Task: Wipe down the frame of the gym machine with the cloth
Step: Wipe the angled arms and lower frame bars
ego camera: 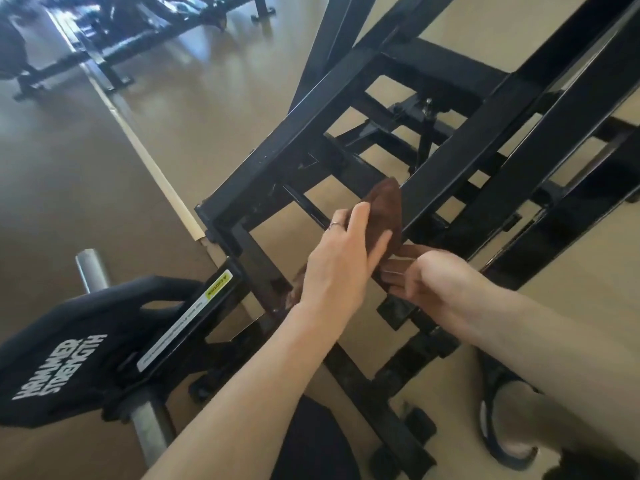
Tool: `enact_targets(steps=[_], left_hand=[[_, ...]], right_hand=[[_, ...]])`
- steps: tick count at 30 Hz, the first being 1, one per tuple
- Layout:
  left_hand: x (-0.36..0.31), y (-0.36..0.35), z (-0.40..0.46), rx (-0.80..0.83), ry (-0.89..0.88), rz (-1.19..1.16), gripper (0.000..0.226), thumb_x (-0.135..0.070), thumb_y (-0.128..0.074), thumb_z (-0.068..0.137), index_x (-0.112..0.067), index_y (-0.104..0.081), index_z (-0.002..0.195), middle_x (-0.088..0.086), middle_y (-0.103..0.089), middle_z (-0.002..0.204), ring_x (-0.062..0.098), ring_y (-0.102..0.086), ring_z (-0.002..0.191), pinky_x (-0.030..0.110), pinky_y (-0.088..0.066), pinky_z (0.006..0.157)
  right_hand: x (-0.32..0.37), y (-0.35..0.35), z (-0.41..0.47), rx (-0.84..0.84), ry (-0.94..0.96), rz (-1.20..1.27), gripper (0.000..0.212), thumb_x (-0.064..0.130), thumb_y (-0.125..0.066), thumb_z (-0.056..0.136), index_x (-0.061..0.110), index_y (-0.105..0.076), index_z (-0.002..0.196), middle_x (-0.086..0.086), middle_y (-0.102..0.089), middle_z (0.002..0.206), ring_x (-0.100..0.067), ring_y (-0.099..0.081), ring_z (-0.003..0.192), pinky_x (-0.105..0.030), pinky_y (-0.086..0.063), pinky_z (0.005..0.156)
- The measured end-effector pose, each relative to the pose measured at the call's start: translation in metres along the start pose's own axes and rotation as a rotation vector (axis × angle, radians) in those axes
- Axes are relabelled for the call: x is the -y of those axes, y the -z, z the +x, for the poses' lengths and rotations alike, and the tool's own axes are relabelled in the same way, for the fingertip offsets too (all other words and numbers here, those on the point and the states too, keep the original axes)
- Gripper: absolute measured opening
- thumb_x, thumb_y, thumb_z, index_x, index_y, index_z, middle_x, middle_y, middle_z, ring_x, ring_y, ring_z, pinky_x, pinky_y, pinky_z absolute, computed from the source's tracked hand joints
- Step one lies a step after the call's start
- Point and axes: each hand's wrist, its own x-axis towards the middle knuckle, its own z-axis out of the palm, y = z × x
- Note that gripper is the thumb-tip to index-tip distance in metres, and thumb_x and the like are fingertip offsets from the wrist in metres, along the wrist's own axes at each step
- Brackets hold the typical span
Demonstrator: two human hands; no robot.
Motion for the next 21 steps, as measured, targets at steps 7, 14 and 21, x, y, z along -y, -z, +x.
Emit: enact_targets(steps=[7, 14, 21], left_hand=[[0.048, 0.020, -0.068, 0.078, -0.002, 0.176, 0.060, -0.033, -0.072, 0.089, -0.018, -0.048, 0.142, 0.010, -0.056, 0.139, 0.033, -0.069, 0.105, 0.047, -0.063, 0.081], [0.015, 0.001, -0.025, 0.065, -0.071, 0.240, 0.067, -0.032, -0.082, 0.083, -0.012, -0.049, 0.138, 0.016, -0.057, 0.133, 0.037, -0.069, 0.104, 0.040, -0.061, 0.080], [-0.011, -0.004, 0.008, 0.078, -0.103, 0.153, 0.061, -0.039, -0.066, 0.098, -0.020, -0.040, 0.150, 0.007, -0.046, 0.145, 0.029, -0.063, 0.115, 0.032, -0.055, 0.092]], right_hand=[[0.002, 0.001, 0.004, -0.027, -0.016, -0.065, 0.071, -0.027, -0.042, 0.077, 0.006, -0.056, 0.137, -0.017, -0.069, 0.122, -0.038, -0.063, 0.119, -0.051, -0.050, 0.106], [0.013, -0.007, -0.006, -0.062, -0.020, -0.154, 0.034, -0.019, -0.046, 0.085, 0.006, -0.064, 0.099, -0.027, -0.064, 0.099, -0.048, -0.060, 0.109, -0.048, -0.055, 0.083], [0.012, -0.003, -0.014, -0.063, -0.061, -0.109, 0.054, -0.022, -0.042, 0.079, 0.019, -0.068, 0.102, -0.007, -0.074, 0.084, -0.024, -0.065, 0.105, -0.039, -0.050, 0.099]])
